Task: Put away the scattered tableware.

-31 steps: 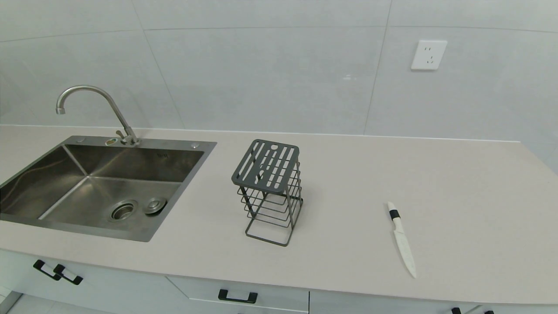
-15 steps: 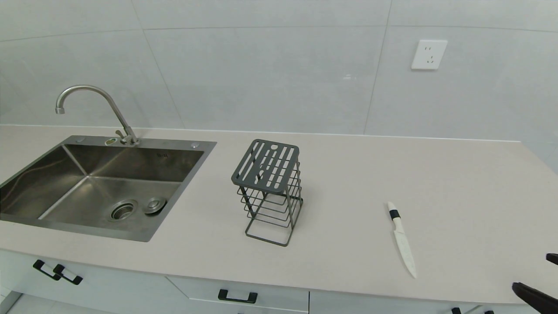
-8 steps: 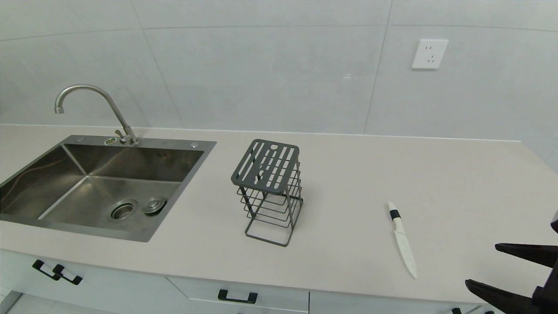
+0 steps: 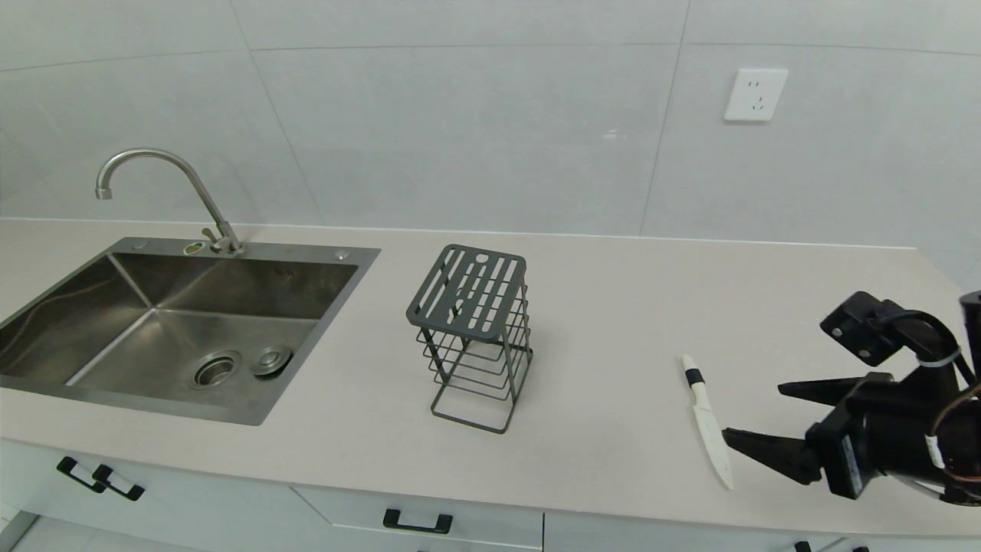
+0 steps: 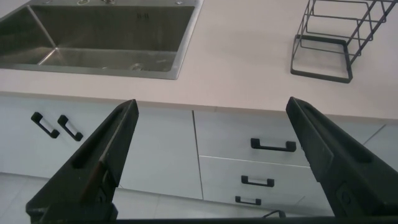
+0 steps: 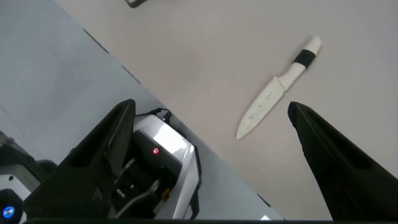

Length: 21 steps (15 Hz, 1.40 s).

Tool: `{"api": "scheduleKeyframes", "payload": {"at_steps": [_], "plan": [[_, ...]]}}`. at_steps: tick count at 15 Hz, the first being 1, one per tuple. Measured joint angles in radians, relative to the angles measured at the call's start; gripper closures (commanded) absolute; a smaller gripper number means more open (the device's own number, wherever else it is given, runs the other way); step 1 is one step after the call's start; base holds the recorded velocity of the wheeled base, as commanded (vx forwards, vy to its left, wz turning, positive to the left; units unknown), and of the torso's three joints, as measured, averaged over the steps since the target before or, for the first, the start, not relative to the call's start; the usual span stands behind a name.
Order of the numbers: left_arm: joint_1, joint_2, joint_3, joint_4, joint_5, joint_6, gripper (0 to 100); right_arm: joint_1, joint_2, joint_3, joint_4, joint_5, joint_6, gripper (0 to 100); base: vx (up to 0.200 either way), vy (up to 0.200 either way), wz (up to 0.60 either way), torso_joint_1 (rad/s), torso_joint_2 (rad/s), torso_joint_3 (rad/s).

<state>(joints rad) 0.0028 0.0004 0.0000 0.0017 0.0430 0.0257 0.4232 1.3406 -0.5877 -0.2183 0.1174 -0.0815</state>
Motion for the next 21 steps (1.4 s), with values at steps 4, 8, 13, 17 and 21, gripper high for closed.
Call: {"api": "scheduleKeyframes", "payload": {"at_steps": [4, 8, 13, 17, 21], "plan": [[0.0, 0.0, 0.0, 0.0, 0.0, -0.001, 0, 0.072, 0.15, -0.097, -0.086, -0.176, 0.296, 0, 0.0, 0.0, 0.0, 0.0, 0.0, 0.0], [0.0, 0.0, 0.0, 0.0, 0.001, -0.008, 0, 0.094, 0.287, -0.17, -0.073, -0.247, 0.365, 0, 0.0, 0.0, 0.0, 0.0, 0.0, 0.0], [0.0, 0.0, 0.0, 0.0, 0.0, -0.017, 0, 0.049, 0.356, -0.173, -0.069, -0.248, 0.29, 0, 0.0, 0.0, 0.0, 0.0, 0.0, 0.0], [0.0, 0.0, 0.0, 0.0, 0.001, -0.018, 0, -0.009, 0.411, -0.123, -0.075, -0.248, 0.227, 0, 0.0, 0.0, 0.0, 0.0, 0.0, 0.0], [0.0, 0.0, 0.0, 0.0, 0.001, -0.02, 0, -0.034, 0.5, -0.127, -0.123, -0.285, 0.216, 0, 0.0, 0.0, 0.0, 0.0, 0.0, 0.0]]}}
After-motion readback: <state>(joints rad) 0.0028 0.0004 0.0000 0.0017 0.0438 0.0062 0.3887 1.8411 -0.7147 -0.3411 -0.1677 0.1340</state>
